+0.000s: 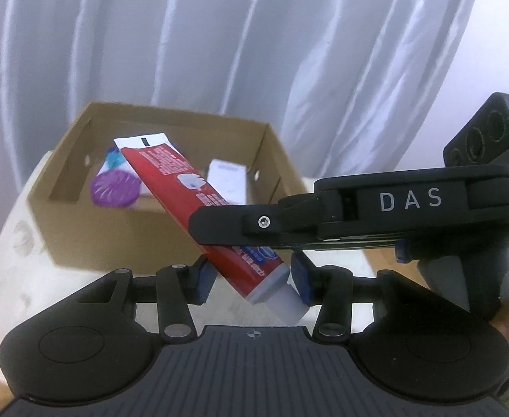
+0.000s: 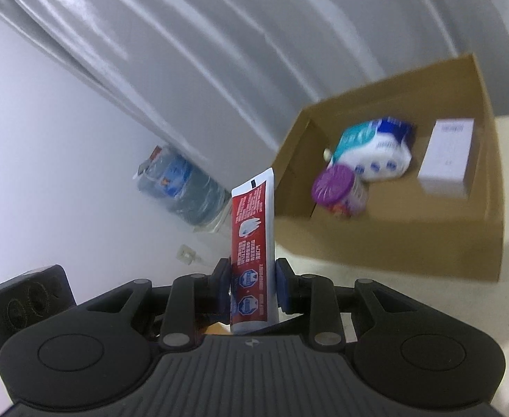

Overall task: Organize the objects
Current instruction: 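Lift the toothpaste tube with the right gripper and carry it over the box, then open the right gripper to drop the tube into the box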

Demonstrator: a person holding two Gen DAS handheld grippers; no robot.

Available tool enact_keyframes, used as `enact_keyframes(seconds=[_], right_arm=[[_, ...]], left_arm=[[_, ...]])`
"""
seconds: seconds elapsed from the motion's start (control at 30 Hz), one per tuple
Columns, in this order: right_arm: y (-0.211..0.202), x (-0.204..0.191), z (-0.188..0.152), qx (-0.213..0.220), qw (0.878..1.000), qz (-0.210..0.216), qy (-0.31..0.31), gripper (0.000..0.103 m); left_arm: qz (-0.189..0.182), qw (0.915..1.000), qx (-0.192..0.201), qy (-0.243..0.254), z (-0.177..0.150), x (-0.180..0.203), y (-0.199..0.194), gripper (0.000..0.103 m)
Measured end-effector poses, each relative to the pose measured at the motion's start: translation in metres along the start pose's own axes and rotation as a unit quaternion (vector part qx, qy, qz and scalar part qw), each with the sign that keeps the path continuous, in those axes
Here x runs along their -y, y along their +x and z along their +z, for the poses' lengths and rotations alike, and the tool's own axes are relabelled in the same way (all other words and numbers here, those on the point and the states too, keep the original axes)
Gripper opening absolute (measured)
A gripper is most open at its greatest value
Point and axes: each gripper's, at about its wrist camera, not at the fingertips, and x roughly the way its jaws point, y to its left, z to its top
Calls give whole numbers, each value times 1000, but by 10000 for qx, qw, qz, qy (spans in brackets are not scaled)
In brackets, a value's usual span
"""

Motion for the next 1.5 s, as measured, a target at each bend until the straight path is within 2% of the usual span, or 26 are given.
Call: enact_keyframes(seconds=[0.23, 0.6, 0.77, 0.8, 0.87, 0.93, 1.0, 1.17, 1.27, 1.33, 1.4, 1.5], right_arm=[[10, 19, 40, -136, 9997, -217, 34, 31], [57, 59, 86, -774, 9959, -400, 236, 31], [79, 81, 94, -1118, 9916, -529, 378, 32], [82, 85, 94, -1151, 9904, -662, 376, 32], [86, 92, 92, -1177, 9873, -1021, 311, 32], [84, 100, 88, -1169, 9860, -1125, 390, 32], [78, 103, 87, -1109, 9876, -999, 489, 32], [62, 94, 89, -824, 9893, -1121, 434, 32], [49, 85, 90, -591, 9908, -1150, 398, 32], [37, 77, 89, -394, 9919, -1152, 362, 34], [26, 70, 88, -198, 9924, -1161, 346, 41], [8, 56, 81, 106, 9926, -1181, 269, 48]], left_arm=[[-353, 9990, -130, -229, 32, -13, 32, 46], [-456, 9944, -528, -791, 56, -49, 91, 47], [-430, 9903, -812, -1040, 61, -59, 111, 58], [-412, 9896, -887, -1051, 60, -60, 114, 63], [-361, 9911, -873, -934, 59, -58, 115, 68], [-271, 9933, -771, -817, 58, -57, 112, 83], [-251, 9942, -694, -785, 58, -59, 110, 86], [-190, 9945, -614, -823, 60, -63, 99, 88], [-131, 9961, -458, -748, 60, -62, 85, 95], [-47, 9975, -281, -642, 59, -59, 71, 100], [61, 9985, -138, -526, 58, -57, 57, 102], [238, 9991, -59, -341, 55, -53, 38, 102]])
